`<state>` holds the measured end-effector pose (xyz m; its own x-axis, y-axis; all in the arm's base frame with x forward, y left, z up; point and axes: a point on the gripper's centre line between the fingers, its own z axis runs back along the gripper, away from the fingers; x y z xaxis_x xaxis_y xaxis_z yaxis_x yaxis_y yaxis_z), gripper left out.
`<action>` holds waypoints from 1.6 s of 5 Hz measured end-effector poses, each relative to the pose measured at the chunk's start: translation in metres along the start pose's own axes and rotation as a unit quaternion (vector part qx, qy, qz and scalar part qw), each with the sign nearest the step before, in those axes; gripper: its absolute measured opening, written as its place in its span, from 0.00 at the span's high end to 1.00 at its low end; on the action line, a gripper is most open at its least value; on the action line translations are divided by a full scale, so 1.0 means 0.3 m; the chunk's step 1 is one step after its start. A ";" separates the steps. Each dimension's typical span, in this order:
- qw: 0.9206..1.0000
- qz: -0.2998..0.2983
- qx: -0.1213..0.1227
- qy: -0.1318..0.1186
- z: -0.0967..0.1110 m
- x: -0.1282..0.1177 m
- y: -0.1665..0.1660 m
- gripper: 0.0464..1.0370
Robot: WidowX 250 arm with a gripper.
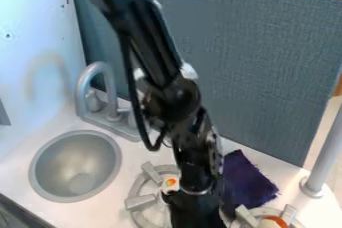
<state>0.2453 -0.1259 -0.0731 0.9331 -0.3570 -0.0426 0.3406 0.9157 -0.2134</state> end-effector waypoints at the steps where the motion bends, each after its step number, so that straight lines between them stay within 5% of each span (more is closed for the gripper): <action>1: 0.999 0.010 0.004 -0.040 0.083 -0.036 0.012 0.22; 2: 0.995 0.067 0.041 -0.055 0.136 -0.102 0.084 0.22; 4: 0.974 0.196 0.094 -0.065 0.181 -0.253 0.307 0.22; 6: 0.957 0.260 0.091 -0.091 0.219 -0.280 0.552 0.22; 8: 0.959 0.265 0.068 -0.074 0.145 -0.246 0.606 0.22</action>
<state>0.2434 0.0749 -0.0662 0.9820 0.1861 0.0317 -0.1835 0.9805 -0.0707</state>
